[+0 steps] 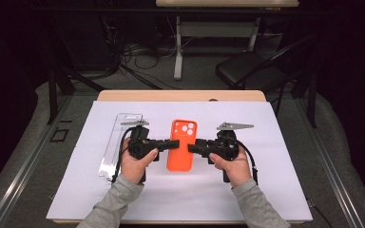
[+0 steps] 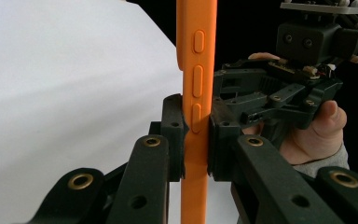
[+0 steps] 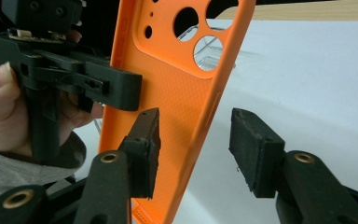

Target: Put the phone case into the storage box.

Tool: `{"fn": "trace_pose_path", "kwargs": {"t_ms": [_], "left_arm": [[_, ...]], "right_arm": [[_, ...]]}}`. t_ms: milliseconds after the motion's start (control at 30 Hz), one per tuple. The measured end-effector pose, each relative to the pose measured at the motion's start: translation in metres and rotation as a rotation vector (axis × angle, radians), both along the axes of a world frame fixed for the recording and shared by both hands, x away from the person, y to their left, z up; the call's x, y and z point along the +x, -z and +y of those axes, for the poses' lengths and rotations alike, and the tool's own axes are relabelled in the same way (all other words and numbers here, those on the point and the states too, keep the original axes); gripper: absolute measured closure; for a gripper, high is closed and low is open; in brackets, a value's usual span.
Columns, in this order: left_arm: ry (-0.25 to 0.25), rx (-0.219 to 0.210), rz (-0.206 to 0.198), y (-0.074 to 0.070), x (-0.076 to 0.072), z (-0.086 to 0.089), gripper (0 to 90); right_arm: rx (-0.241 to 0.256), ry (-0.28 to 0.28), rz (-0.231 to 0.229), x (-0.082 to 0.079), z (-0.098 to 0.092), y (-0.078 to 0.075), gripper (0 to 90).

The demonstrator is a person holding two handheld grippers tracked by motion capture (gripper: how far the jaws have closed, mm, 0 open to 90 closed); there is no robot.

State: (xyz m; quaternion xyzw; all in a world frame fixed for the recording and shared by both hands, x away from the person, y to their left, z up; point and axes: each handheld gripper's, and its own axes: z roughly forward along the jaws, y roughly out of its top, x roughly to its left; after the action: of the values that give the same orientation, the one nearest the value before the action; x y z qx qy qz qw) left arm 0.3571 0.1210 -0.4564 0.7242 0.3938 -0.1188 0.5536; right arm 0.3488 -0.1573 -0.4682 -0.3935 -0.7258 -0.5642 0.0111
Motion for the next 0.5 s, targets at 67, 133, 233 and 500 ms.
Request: {"fn": "trace_pose_path", "kwargs": {"t_ms": [67,133,233,500], "left_arm": [[0.001,0.0,-0.001,0.0001,-0.0002,-0.0004,80.3],[0.002,-0.004,0.003,0.0002,-0.001,-0.0014,80.3],[0.007,-0.002,-0.001,0.0005,-0.0013,-0.0023,80.3],[0.014,0.004,0.0,0.002,-0.0028,-0.0057,80.3]], "right_arm": [[0.004,-0.004,0.005,-0.0001,-0.0005,-0.0001,54.4],[0.013,-0.002,0.007,0.0006,-0.0018,0.0004,54.6],[0.028,0.005,0.019,0.0009,-0.0031,0.0009,55.1],[0.046,0.018,0.06,0.0013,-0.0066,0.0004,59.0]]}}
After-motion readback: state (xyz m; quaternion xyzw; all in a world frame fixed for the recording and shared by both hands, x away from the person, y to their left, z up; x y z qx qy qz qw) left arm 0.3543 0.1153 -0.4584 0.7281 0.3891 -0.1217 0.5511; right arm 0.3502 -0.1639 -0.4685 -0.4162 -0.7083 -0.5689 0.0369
